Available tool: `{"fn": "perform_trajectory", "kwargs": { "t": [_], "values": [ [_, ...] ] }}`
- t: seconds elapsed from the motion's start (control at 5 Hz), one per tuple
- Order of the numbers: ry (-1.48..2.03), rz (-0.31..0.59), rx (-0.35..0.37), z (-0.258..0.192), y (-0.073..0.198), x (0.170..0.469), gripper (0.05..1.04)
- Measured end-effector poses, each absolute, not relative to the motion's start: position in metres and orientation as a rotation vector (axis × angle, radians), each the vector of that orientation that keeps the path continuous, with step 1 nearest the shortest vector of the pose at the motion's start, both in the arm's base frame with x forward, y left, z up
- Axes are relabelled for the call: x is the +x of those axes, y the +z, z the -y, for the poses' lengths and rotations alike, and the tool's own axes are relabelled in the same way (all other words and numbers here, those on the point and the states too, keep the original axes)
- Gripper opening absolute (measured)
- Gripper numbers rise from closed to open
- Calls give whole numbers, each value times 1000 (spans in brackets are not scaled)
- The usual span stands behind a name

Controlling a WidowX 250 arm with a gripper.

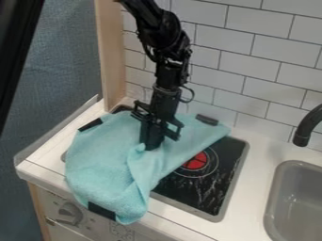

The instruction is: Fold the cloth from bottom right to the left

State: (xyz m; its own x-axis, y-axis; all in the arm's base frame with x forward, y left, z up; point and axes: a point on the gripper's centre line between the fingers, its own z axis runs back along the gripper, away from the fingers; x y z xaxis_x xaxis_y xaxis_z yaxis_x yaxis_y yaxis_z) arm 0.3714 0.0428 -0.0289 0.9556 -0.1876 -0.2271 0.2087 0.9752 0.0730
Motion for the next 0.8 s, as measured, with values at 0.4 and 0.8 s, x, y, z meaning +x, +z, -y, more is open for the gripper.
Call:
{"fn": "perform_trajectory", "kwargs": {
  "t": [0.4,0.8],
  "values": [
    [-191,-167,94,-40,-13,364,834],
    [-189,-97,56,-33,7,363,1005]
  ]
}}
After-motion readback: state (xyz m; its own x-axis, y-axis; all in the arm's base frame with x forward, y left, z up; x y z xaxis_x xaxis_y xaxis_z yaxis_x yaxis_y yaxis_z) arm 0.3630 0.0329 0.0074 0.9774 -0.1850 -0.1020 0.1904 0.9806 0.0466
